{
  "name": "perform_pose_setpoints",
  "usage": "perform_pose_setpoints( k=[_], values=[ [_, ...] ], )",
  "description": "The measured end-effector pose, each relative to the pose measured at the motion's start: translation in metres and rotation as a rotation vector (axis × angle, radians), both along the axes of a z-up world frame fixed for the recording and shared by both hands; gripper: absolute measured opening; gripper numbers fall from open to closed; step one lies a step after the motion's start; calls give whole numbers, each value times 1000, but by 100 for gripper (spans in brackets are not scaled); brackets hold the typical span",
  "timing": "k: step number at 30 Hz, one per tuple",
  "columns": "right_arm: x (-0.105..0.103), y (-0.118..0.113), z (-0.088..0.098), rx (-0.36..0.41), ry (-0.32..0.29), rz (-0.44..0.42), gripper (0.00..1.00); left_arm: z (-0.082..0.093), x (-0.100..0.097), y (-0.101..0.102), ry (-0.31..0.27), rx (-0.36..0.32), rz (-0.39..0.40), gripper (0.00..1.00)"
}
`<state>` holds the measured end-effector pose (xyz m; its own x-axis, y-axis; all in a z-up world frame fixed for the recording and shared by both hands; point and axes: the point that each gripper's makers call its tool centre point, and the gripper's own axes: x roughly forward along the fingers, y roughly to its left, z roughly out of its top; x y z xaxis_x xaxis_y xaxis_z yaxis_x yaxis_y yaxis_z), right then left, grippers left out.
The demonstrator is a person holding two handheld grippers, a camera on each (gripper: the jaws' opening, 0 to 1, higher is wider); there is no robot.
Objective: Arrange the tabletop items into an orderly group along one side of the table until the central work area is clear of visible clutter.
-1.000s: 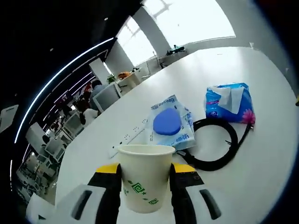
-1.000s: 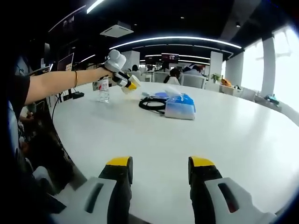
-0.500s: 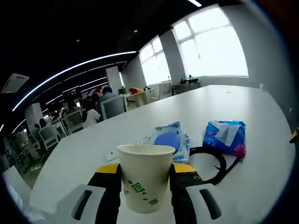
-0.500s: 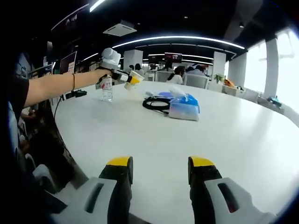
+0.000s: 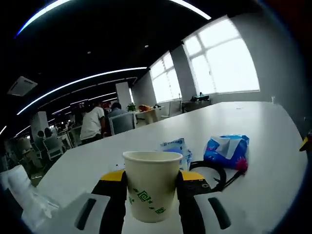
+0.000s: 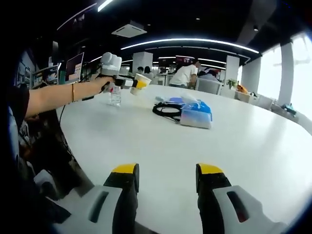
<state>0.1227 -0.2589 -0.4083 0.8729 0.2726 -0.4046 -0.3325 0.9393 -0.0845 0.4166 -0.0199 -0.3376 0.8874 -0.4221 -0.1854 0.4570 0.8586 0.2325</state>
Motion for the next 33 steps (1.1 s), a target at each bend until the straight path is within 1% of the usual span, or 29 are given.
perform_pose_setpoints(
  k=[2, 4, 6, 7, 9, 11, 14, 17, 19, 20, 22, 23, 26, 27, 29, 30, 31, 32, 33],
  values=[
    [-1, 1, -1, -2, 3, 3, 45, 0, -1, 4, 1, -24, 11, 40],
    [-1, 0, -1, -3, 5, 2, 45, -2, -2, 8, 0, -33, 21, 40],
    [-1, 0, -1, -3, 8, -1, 45, -5, -3, 11, -15, -13, 21, 40],
    [-1, 0, -1, -4, 8, -1, 45, -8, -4, 13, -16, 12, 20, 40],
    [-1, 0, -1, -4, 8, -2, 45, -14, -6, 15, -14, 27, 17, 40],
    [-1, 2, -2, -3, 11, 1, 45, -16, -8, 18, -19, 24, 19, 40],
    [-1, 3, -4, -6, 16, 3, 45, -16, -9, 21, -32, 37, 19, 40],
    [-1, 6, -6, -2, 22, 6, 44, -18, -9, 23, -37, 24, 23, 40],
    [-1, 9, -8, -2, 26, 12, 45, -19, -7, 27, -46, 9, 32, 40],
    [-1, 11, -8, 0, 28, 16, 45, -22, -5, 31, -36, 3, 54, 40],
    [-1, 13, -9, -1, 29, 21, 45, -26, -4, 35, -36, 22, 73, 40],
    [-1, 13, -9, -3, 29, 21, 45, -27, -3, 36, -36, 19, 79, 40],
    [-1, 14, -8, -1, 27, 21, 45, -29, -3, 38, -15, -49, 89, 40],
    [-1, 15, -8, 0, 27, 22, 45, -32, -3, 40, -4, -52, 96, 40],
    [-1, 16, -8, -2, 27, 24, 45, -35, -2, 43, -5, -42, 105, 40],
    [-1, 16, -8, -2, 26, 26, 45, -38, -2, 46, 6, -48, 115, 39],
    [0, 17, -7, 2, 24, 29, 45, -43, -3, 48, 37, -94, 132, 39],
    [-1, 18, -6, 8, 20, 31, 45, -44, -3, 49, 44, -127, 133, 39],
    [-1, 19, -6, 13, 18, 32, 46, -45, -3, 53, 32, -123, 137, 39]
  ],
)
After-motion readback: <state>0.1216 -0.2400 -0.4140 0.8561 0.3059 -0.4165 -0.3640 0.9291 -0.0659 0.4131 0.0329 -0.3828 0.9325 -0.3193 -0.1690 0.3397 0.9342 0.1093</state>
